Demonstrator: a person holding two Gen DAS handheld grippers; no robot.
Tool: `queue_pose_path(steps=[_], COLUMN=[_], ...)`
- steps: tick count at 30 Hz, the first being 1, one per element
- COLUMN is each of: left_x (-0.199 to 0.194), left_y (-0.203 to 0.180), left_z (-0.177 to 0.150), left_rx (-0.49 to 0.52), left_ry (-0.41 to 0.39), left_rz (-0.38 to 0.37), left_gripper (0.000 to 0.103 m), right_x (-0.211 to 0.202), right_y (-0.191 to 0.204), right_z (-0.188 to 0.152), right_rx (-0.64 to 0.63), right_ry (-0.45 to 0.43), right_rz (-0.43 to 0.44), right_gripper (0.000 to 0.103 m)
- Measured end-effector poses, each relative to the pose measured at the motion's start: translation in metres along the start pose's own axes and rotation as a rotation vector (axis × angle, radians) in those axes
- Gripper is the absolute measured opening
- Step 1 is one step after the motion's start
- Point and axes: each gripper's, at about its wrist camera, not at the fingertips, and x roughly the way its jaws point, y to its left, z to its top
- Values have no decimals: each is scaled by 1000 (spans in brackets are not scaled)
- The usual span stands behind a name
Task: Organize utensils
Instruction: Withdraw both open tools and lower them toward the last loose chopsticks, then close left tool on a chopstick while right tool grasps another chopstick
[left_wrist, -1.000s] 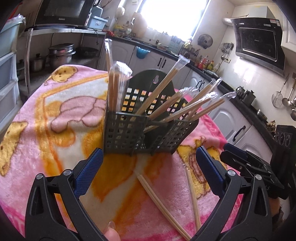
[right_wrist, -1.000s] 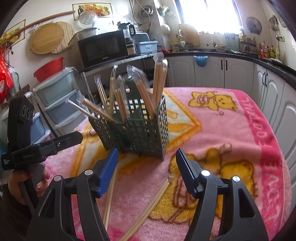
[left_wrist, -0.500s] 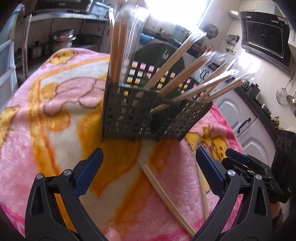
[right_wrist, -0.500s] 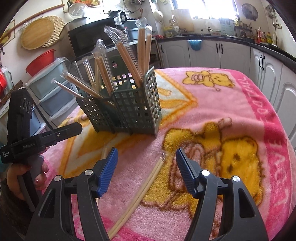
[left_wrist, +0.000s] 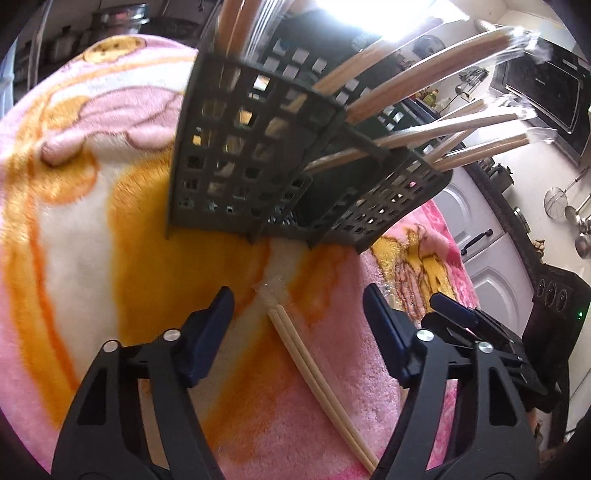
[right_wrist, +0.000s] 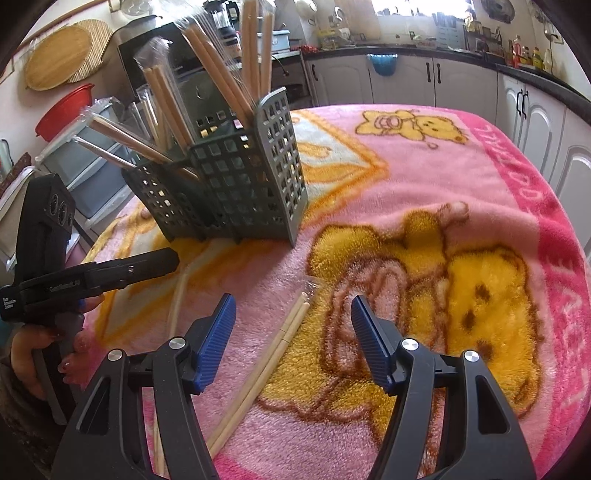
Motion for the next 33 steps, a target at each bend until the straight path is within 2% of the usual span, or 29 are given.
queue_pose_path(steps=[10,13,18,25,33], left_x=[21,24,26,25,23], left_y=[-4,-5,-4,0,7], left_z=[5,5,4,2,2], left_rx=[15,32,57,58,36], left_ry=[18,15,6,-1,-4], left_rz=[42,64,104,112,91], left_gripper=[49,43,28,18,13], right_x=[19,29,41,46,45], right_y=[-9,-11,-15,-10,-5], right_z=[7,10,16,16,13], right_rx=[21,29,45,25,-27], right_ry=[48,73,88,90,83], right_rz=[0,5,3,-15,-64], right_gripper=[60,57,52,48,31])
